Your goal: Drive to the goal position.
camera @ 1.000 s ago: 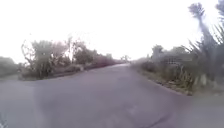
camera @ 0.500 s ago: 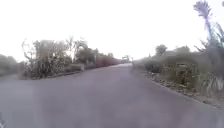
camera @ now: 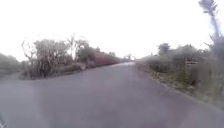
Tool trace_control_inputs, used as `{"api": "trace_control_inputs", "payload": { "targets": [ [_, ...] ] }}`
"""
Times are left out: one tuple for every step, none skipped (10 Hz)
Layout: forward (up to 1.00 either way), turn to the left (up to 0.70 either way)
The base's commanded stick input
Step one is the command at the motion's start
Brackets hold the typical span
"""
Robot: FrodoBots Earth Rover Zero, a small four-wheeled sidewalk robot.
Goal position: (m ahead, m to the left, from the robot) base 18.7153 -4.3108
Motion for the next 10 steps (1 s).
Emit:
{"api": "trace_control_inputs", "payload": {
  "targets": [
    [0.70, 0.00],
    [0.70, 0.00],
    [0.70, 0.00],
    [0.70, -0.35],
    [0.70, -0.35],
    [0.70, -0.35],
    [0.70, -0.35],
    [0.70, -0.35],
    [0.70, -0.35],
    [0.70, -0.33]
  ]
}}
